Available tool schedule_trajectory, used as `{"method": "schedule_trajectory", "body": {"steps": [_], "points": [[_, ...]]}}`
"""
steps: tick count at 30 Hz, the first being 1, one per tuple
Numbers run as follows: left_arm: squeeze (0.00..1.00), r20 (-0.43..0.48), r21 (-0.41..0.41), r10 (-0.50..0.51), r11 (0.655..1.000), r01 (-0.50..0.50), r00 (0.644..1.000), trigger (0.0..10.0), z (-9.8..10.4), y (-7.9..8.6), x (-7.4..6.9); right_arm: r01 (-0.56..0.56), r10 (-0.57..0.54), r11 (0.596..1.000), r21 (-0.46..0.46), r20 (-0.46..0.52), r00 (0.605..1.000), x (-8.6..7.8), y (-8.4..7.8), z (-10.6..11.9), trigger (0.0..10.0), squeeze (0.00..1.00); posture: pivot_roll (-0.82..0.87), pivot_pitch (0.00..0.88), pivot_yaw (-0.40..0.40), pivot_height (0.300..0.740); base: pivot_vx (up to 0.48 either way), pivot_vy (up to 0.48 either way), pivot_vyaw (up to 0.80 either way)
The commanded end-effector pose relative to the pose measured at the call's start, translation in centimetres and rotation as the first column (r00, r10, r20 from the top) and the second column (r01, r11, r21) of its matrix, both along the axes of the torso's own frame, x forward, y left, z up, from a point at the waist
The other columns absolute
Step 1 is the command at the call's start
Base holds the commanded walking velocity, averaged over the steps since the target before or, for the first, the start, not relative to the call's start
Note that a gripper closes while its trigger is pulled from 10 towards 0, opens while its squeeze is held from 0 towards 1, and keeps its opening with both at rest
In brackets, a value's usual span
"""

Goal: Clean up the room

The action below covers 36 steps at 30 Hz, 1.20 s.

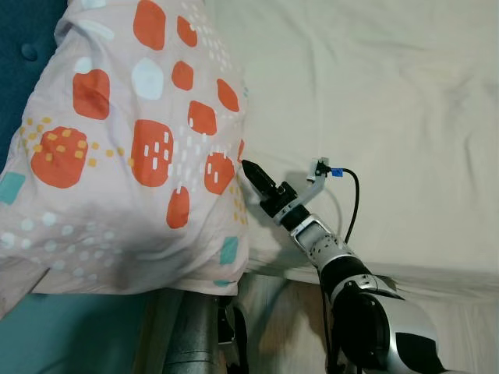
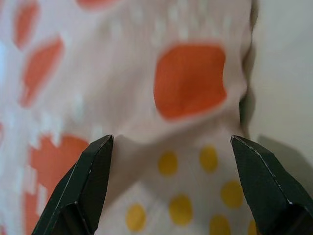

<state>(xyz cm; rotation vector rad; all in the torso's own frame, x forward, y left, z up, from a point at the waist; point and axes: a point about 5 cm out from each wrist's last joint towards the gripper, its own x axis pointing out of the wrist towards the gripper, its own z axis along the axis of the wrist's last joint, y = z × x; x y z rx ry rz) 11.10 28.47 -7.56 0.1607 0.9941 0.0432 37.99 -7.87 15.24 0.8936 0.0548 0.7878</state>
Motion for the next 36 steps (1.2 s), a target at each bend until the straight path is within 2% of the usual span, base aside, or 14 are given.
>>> {"method": "schedule_trajectory", "body": {"steps": [1,4,7,11,15,16,17,18,22,25,27,31,34,36], "points": [[0.00,-0.074,0.025,0.024,0.999,-0.022,0.997,10.0,-0.1,1.5,-2.6,-0.073,0.068,0.996,-0.052,-0.095,0.993,-1.0,2.1,-2.0,10.0,0.00,0.36,0.561,0.257,0.569,0.000,0.000,0.00],[0.00,-0.072,0.027,0.024,0.999,-0.022,0.997,10.0,0.0,1.6,-2.8,-0.093,0.086,0.993,-0.074,-0.100,0.991,-1.0,2.6,-1.9,10.0,0.00,0.36,0.572,0.257,0.569,0.000,0.000,0.00],[0.00,-0.078,0.027,0.026,0.999,-0.024,0.997,10.0,0.0,1.7,-3.5,-0.175,0.168,0.979,-0.108,-0.074,0.983,-1.0,4.1,-0.8,10.0,0.00,0.35,0.586,0.252,0.569,0.000,0.000,0.00],[0.00,-0.081,0.024,0.023,0.999,-0.021,0.996,10.0,0.0,1.5,-3.9,-0.294,0.296,0.955,-0.035,0.053,0.954,-1.2,5.1,1.3,10.0,0.00,0.35,0.594,0.248,0.569,0.000,0.000,0.00],[0.00,-0.079,0.022,0.023,1.000,-0.021,0.997,10.0,0.1,1.5,-4.0,-0.263,0.263,0.965,-0.002,0.071,0.962,-1.0,5.0,1.7,10.0,0.00,0.35,0.597,0.247,0.569,0.000,0.000,0.00],[0.00,-0.079,0.022,0.023,1.000,-0.022,0.997,10.0,0.1,1.5,-4.0,-0.223,0.221,0.974,0.023,0.065,0.973,-0.7,4.6,1.8,2.2,0.00,0.36,0.600,0.247,0.569,0.000,0.000,0.00],[0.00,-0.079,0.023,0.024,0.999,-0.022,0.997,10.0,0.1,1.6,-4.0,-0.196,0.193,0.980,0.040,0.061,0.979,-0.6,4.3,1.8,2.2,0.00,0.36,0.600,0.247,0.569,0.000,0.000,0.00],[0.00,-0.078,0.024,0.026,0.999,-0.025,0.997,10.0,0.1,1.6,-4.1,-0.173,0.169,0.983,0.067,0.070,0.983,-0.4,3.9,2.0,0.0,0.00,0.36,0.602,0.248,0.569,0.000,0.000,0.00],[0.00,-0.078,0.025,0.028,0.999,-0.026,0.997,10.0,0.2,1.8,-4.2,-0.131,0.123,0.985,0.112,0.075,0.990,-0.1,3.1,2.2,0.0,0.00,0.35,0.603,0.251,0.569,0.000,0.000,0.00],[0.00,-0.080,0.026,0.024,0.999,-0.022,0.997,10.0,0.3,1.8,-4.3,-0.039,0.030,0.987,0.156,0.062,0.998,0.5,1.4,2.6,0.0,0.00,0.35,0.602,0.254,0.569,0.000,0.000,0.00],[0.00,-0.080,0.026,0.024,0.999,-0.022,0.997,10.0,0.3,1.8,-4.3,-0.039,0.030,0.987,0.156,0.062,0.998,0.5,1.4,2.6,0.0,0.00,0.35,0.602,0.254,0.569,0.000,0.000,0.00],[0.00,-0.078,0.025,0.018,1.000,-0.016,0.997,10.0,0.4,1.8,-4.0,0.062,-0.078,0.978,0.198,0.070,0.995,1.3,-1.0,3.6,0.0,0.00,0.35,0.598,0.253,0.569,0.000,0.000,0.00],[0.00,-0.067,0.022,0.016,1.000,-0.015,0.998,10.0,0.5,1.7,-3.6,0.062,-0.075,0.982,0.176,0.067,0.995,1.3,-1.4,3.5,0.0,0.00,0.34,0.592,0.248,0.569,0.000,0.000,0.00],[0.00,-0.059,0.019,0.015,1.000,-0.014,0.998,10.0,0.5,1.5,-3.2,0.061,-0.061,0.998,0.035,0.023,0.998,1.2,-1.0,2.2,0.0,0.00,0.34,0.593,0.248,0.569,0.000,0.000,0.00]]}}
